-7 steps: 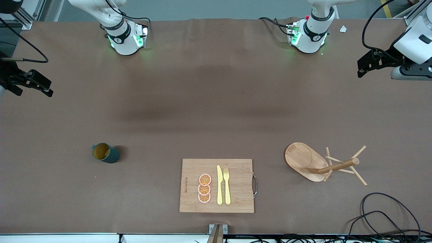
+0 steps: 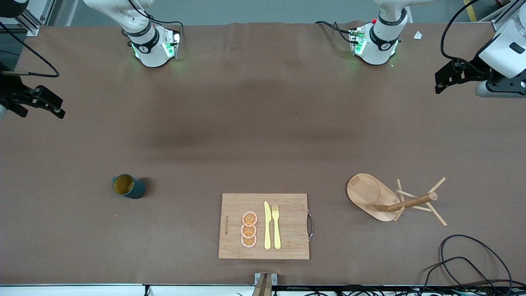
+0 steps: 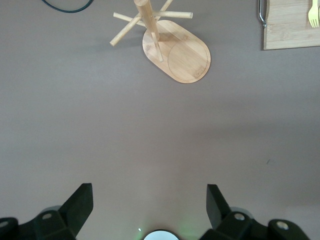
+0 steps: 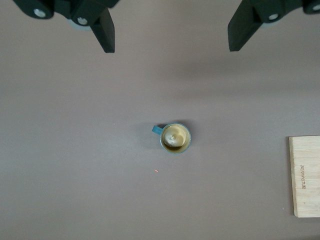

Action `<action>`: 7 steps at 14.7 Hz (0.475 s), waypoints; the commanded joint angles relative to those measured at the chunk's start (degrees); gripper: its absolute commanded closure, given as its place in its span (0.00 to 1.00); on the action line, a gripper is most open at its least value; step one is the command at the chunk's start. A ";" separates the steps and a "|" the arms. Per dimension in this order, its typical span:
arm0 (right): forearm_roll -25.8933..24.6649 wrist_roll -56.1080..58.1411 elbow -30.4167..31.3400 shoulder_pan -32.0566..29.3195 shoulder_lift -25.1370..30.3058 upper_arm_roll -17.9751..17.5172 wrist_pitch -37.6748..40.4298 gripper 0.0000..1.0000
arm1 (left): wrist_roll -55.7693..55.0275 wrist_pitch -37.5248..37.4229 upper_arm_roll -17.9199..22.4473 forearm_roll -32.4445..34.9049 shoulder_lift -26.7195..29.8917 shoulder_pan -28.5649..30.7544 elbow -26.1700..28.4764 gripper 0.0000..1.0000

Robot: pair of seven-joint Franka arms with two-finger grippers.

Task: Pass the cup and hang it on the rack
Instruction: 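Move the right gripper down toward the teal mug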

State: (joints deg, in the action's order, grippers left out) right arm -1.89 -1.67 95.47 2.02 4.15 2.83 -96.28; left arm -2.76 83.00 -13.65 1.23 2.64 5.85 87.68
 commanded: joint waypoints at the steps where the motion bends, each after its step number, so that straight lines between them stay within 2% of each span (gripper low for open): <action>1: 0.57 0.00 -0.81 1.23 -1.85 0.42 -0.05 0.00 | 0.73 -1.18 -0.06 -0.43 -1.58 0.22 -2.78 0.00; 4: 0.75 -0.62 -1.51 2.55 -8.17 0.42 -4.07 0.00 | 0.64 -2.14 -0.06 -0.61 -1.49 0.30 -2.51 0.00; 7: 0.57 -0.71 -7.11 3.17 -18.44 0.42 -7.17 0.00 | 0.12 -2.15 -0.06 -0.70 -1.67 0.30 -2.34 0.00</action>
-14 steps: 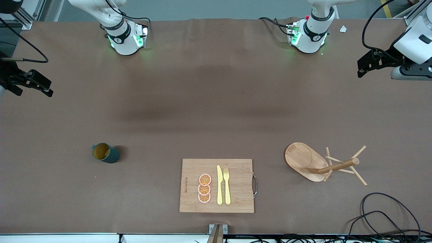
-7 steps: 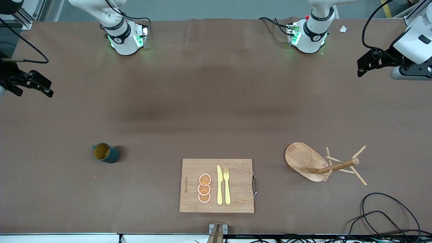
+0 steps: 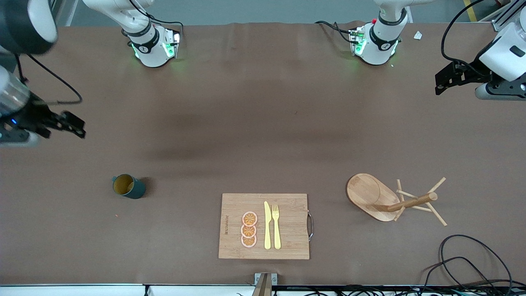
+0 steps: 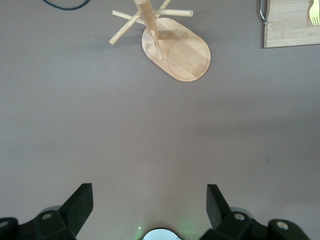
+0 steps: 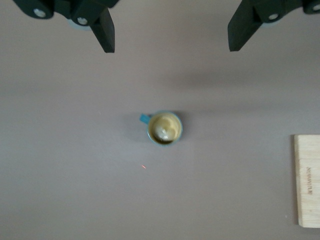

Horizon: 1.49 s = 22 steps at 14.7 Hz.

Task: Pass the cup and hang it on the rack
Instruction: 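Move the right gripper down toward the teal mug, then grasp the teal mug by its rim with the right gripper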

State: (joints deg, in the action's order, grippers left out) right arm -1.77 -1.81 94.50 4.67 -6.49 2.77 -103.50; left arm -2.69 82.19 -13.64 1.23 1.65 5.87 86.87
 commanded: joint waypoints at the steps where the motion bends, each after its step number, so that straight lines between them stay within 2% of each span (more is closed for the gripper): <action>1: 0.62 -0.57 -8.09 0.26 -11.58 0.48 -0.12 0.00 | 0.05 -1.25 -0.07 -0.70 -0.68 0.29 -1.53 0.00; 5: 0.80 -0.57 -8.55 0.34 -20.47 0.48 -7.58 0.00 | 0.05 -1.16 -0.07 -0.79 -0.77 0.29 -1.44 0.00; 8: 1.67 -0.65 -8.28 0.52 -25.66 0.39 -9.00 0.00 | 0.14 -1.07 -0.07 -0.79 -0.86 0.29 -1.09 0.00; 10: 5.62 -0.57 -8.20 0.60 -27.95 0.48 -9.43 0.00 | 0.23 -1.07 -0.07 -0.79 -0.86 0.29 -1.09 0.00; 14: 5.72 -0.48 -6.89 0.87 -30.85 0.57 -14.34 0.01 | 0.23 -1.07 0.02 -0.79 -0.86 0.37 -0.83 0.00; 15: 5.64 -0.39 -5.83 0.78 -31.12 0.48 -16.01 0.08 | 0.23 -1.07 -0.07 -0.79 -0.86 0.46 -0.74 0.00; 18: 5.63 0.31 -4.59 0.87 -31.30 0.48 -16.30 0.57 | 0.40 -1.07 -0.07 -0.79 -0.86 0.81 -0.83 0.00; 19: 5.63 0.40 -4.68 0.87 -31.30 0.57 -15.94 0.69 | 0.40 -0.98 -0.07 -0.79 -0.86 0.81 -0.74 0.00; 22: 5.55 0.49 -4.85 0.78 -31.21 0.57 -15.85 0.90 | 0.40 -0.98 -0.07 -0.79 -0.94 0.81 -0.74 0.00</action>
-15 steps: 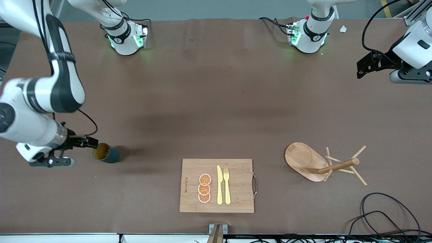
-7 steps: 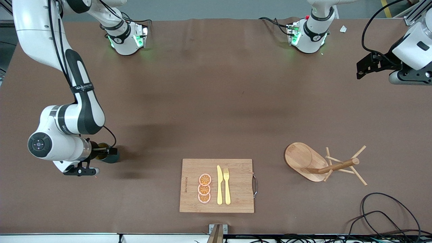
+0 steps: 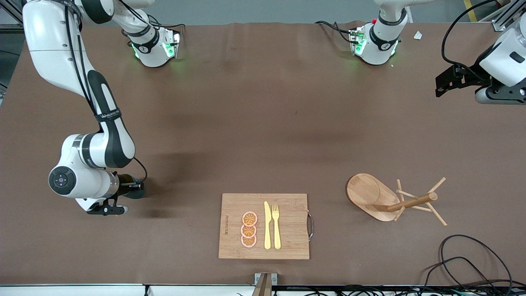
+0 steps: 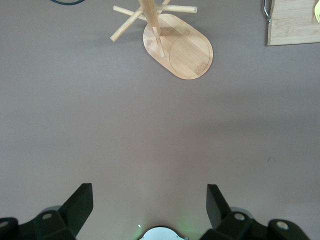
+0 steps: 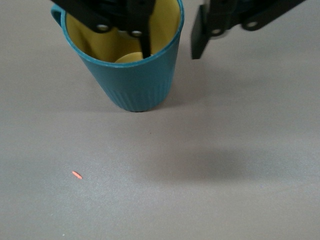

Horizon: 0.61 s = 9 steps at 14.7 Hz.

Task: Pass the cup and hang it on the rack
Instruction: 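Grasp the teal mug by its rim with the right gripper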

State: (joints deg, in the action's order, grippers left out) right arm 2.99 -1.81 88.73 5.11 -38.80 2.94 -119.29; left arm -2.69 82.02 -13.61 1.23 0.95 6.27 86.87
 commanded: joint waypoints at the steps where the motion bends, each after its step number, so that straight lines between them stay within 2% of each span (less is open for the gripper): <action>1: 0.78 0.57 0.75 0.34 1.18 0.32 -0.07 0.94 | 0.40 -0.81 -0.10 -0.79 -0.25 0.41 -0.74 0.00; 5: 1.13 0.23 -2.58 1.65 1.44 0.14 0.02 0.98 | 0.40 -0.81 -0.10 -0.79 -0.25 0.41 -0.65 0.00; 9: 4.99 -8.27 -9.61 8.76 1.71 0.05 4.75 0.99 | 0.58 -0.90 -0.10 -0.79 0.11 0.41 -0.74 0.00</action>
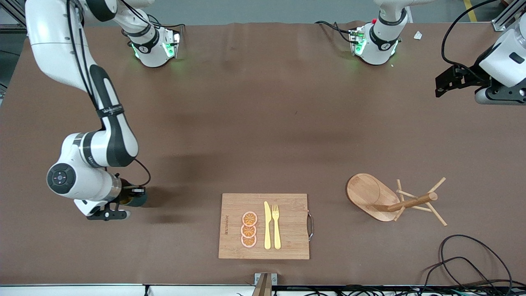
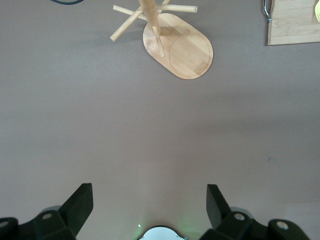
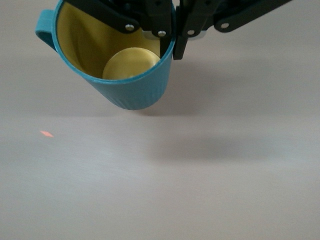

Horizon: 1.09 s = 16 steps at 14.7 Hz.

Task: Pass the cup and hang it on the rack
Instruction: 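Lift the teal mug and carry it toward the table center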

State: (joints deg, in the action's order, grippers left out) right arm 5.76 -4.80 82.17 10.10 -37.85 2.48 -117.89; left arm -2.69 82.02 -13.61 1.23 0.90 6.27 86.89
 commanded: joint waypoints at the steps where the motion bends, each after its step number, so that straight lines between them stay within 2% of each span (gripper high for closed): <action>1: 2.24 -9.05 -4.55 6.31 0.77 0.51 5.11 0.99 | 0.58 -0.98 -0.10 -0.79 0.16 0.58 -0.67 0.00; 4: 2.59 -23.72 -9.47 15.00 0.15 0.42 6.18 0.99 | 0.58 -0.98 -0.10 -0.79 0.16 0.76 -0.67 0.00; 8: 2.59 -37.70 -17.11 25.65 -4.84 0.51 4.87 0.99 | 0.58 -0.98 -0.10 -0.87 0.07 0.76 -0.67 0.00; 14: 2.59 -50.89 -19.76 36.20 -14.07 0.24 -11.98 0.98 | 0.58 -0.81 -0.10 -0.87 -0.19 0.76 -0.67 0.00; 16: 2.59 -53.90 -21.51 37.62 -16.63 0.24 -13.77 0.98 | 0.58 -0.81 -0.10 -0.87 -0.28 0.93 -0.23 0.00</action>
State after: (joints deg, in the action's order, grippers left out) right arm 7.54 -55.72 65.03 46.69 -51.27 2.17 -131.22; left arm -2.68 81.94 -13.52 1.22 0.86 6.51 86.97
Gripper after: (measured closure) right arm 0.960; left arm 0.000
